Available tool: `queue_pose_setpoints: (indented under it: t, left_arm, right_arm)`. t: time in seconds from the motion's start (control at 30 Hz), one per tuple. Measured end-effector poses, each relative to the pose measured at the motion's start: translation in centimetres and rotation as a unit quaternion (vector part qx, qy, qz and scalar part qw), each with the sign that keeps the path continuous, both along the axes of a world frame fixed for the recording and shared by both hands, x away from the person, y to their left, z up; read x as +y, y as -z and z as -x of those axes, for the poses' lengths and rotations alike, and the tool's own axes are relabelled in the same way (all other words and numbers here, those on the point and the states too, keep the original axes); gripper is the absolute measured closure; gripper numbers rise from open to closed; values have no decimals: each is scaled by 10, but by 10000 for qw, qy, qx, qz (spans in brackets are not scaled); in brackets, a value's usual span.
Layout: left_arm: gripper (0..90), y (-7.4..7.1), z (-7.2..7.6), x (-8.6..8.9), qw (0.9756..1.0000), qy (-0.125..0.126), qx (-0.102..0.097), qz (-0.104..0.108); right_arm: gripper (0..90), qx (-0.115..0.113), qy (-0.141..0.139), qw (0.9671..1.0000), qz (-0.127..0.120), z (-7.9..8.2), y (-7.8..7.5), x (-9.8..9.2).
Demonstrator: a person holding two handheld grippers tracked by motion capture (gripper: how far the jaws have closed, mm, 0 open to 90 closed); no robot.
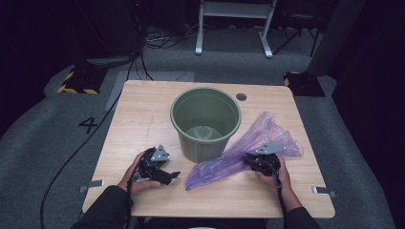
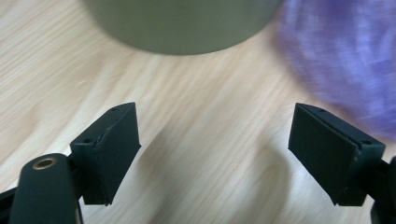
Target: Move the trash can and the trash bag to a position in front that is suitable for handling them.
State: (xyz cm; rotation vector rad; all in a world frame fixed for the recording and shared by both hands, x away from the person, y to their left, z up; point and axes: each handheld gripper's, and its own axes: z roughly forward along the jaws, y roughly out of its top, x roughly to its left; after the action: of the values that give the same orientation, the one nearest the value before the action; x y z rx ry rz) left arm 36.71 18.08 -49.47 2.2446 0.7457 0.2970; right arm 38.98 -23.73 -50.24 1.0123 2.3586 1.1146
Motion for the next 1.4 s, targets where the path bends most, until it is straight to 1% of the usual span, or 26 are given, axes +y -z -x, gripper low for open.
queue_pose_setpoints:
  t: [0.13, 0.17, 0.2, 0.23, 0.27, 0.3, 0.37, 0.4, 0.47, 0.5, 0.53, 0.57, 0.63, 0.67, 0.7, 0.73, 0.8, 0.87, 0.93, 1.0, 1.03, 1.07, 1.1, 1.13, 1.27, 1.4]
  left_arm:
    - [163, -1, 0, 15, 9998, -159, 78, 100]
    - [162, 0, 1, 17, 9998, -179, 68, 94]
    - [161, 0, 3, 18, 9998, -181, 36, 49]
    - [161, 1, 4, 20, 9998, -186, 33, -11]
    - [161, 2, 6, 20, 9998, -190, 46, -45]
    - [162, 2, 7, 22, 9998, -182, 50, -82]
    - [162, 2, 11, 26, 9996, -218, 14, -200]
    - [161, 2, 13, 28, 9995, -245, 4, -188]
    - [157, 0, 17, 37, 9994, -338, 23, -84]
    - [156, 0, 18, 40, 9994, -357, 24, -35]
    - [155, -1, 21, 46, 9992, -406, 22, 31]
    - [155, -1, 22, 48, 9990, -441, 18, 46]
    - [156, -1, 25, 55, 9985, -535, 49, 120]
    - [155, -1, 26, 59, 9984, -560, 38, 113]
    - [156, 1, 27, 61, 9980, -618, 44, 98]
    - [156, 2, 28, 63, 9980, -626, 40, 33]
    - [157, 4, 30, 66, 9976, -688, 97, 28]
    - [157, 6, 31, 69, 9973, -729, 119, 30]
    - [157, 7, 31, 71, 9971, -747, 135, 46]
    - [157, 8, 31, 72, 9969, -782, 97, 0]
    - [156, 8, 31, 71, 9969, -785, 80, -7]
    - [153, 9, 31, 71, 9968, -792, 74, -16]
    - [153, 9, 31, 71, 9970, -768, 19, -45]
    - [146, 10, 31, 70, 9970, -769, -4, -26]
    - [131, 10, 29, 69, 9970, -778, 11, -27]
    - [115, 10, 27, 67, 9970, -776, 1, -63]
  right_arm:
    - [811, -19, 132, 9999, 24, 2, 0, -4]
    - [809, -16, 137, 9999, 16, 2, 0, -6]
    - [783, -3, 128, 9999, 0, 3, 0, -6]
    - [711, 1, 145, 9999, -3, 3, 0, -7]
    - [681, 4, 153, 9999, 0, 4, 0, -7]
    - [621, -1, 123, 9999, -11, 5, 0, -7]
    - [468, -49, 155, 9998, -63, 7, -1, -7]
    - [409, -82, 150, 9998, -111, 8, -3, -7]
    - [327, -157, 19, 9997, -168, 11, -6, -6]
    - [274, -253, -25, 9996, -105, 13, -7, -4]
    - [244, -291, -53, 9995, -65, 13, -8, -2]
    - [233, -297, -130, 9995, -48, 13, -9, 0]
    - [216, -350, -189, 9992, -74, 11, -10, 2]
    - [214, -327, -225, 9992, -102, 9, -10, 3]
    - [214, -282, -184, 9994, -109, 7, -10, 4]
    - [223, -202, -107, 9997, -122, 4, -9, 5]
    - [242, -30, -79, 9997, -228, -2, -6, 6]
    - [306, 57, 105, 9998, -139, -6, -2, 8]
    - [381, 100, 94, 9998, -145, -9, -1, 7]
    - [482, 91, 140, 9998, -130, -10, -1, 7]
    - [521, 126, 143, 9997, -124, -10, 0, 6]
    - [540, 122, 132, 9998, -94, -10, 0, 7]
    - [557, 100, 103, 9999, -55, -10, 0, 7]
    - [581, 58, 110, 9999, -7, -10, 0, 7]
    - [712, 30, 127, 9999, -19, -10, 0, 6]
    - [835, -28, 48, 10000, 30, -7, 0, 7]
